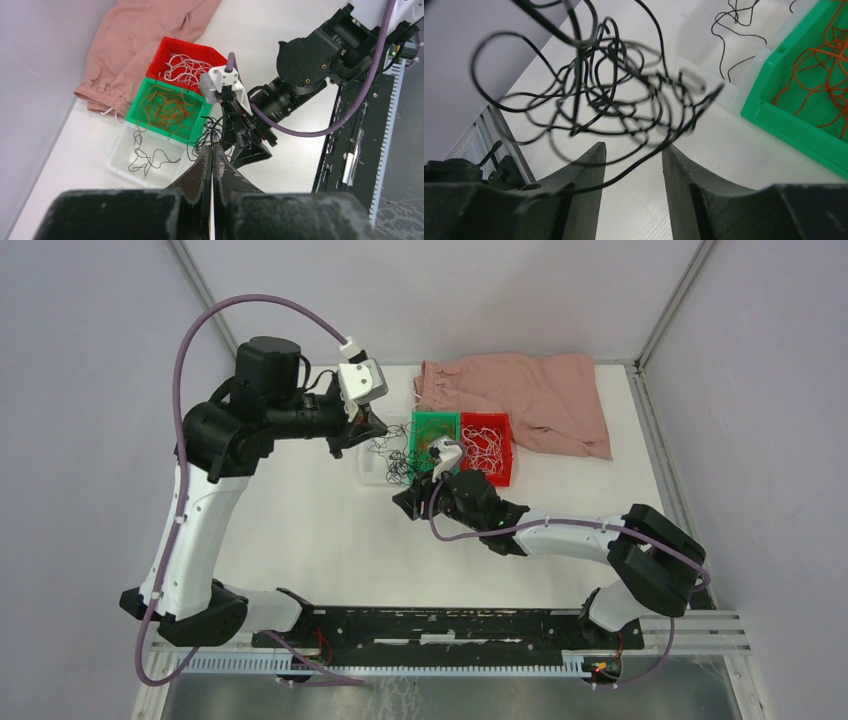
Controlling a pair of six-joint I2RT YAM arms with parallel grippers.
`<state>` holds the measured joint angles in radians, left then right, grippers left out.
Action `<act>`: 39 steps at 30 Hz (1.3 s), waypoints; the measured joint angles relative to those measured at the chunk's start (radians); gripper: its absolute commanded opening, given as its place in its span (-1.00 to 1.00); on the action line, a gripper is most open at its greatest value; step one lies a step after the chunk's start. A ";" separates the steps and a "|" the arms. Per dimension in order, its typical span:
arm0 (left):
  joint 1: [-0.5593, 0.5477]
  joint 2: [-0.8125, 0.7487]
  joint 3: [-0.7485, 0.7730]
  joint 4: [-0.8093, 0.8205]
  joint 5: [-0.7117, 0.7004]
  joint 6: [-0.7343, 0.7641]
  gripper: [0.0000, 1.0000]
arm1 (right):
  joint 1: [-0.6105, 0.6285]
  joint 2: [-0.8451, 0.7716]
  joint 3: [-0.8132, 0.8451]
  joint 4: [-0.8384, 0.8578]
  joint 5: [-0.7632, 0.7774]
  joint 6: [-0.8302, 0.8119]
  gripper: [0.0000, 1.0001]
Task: Untangle the cables
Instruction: Untie the cable.
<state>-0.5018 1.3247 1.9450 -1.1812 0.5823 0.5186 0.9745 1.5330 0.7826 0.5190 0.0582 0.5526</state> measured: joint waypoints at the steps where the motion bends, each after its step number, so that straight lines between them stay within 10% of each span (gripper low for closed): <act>1: 0.000 0.001 0.015 0.000 0.000 -0.004 -0.94 | 0.001 0.000 -0.002 0.008 0.006 0.001 0.02; 21: 0.000 -0.061 0.000 0.009 -0.032 0.008 -0.94 | 0.001 -0.496 -0.146 -0.162 -0.005 -0.024 0.46; 39: 0.000 -0.072 0.000 0.010 -0.004 0.029 -0.94 | 0.001 -0.304 0.115 -0.289 -0.139 -0.252 0.34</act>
<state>-0.5018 1.2526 1.9446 -1.1717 0.5785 0.5476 0.9752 1.2289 0.8974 0.2302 -0.0807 0.3008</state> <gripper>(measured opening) 0.032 0.676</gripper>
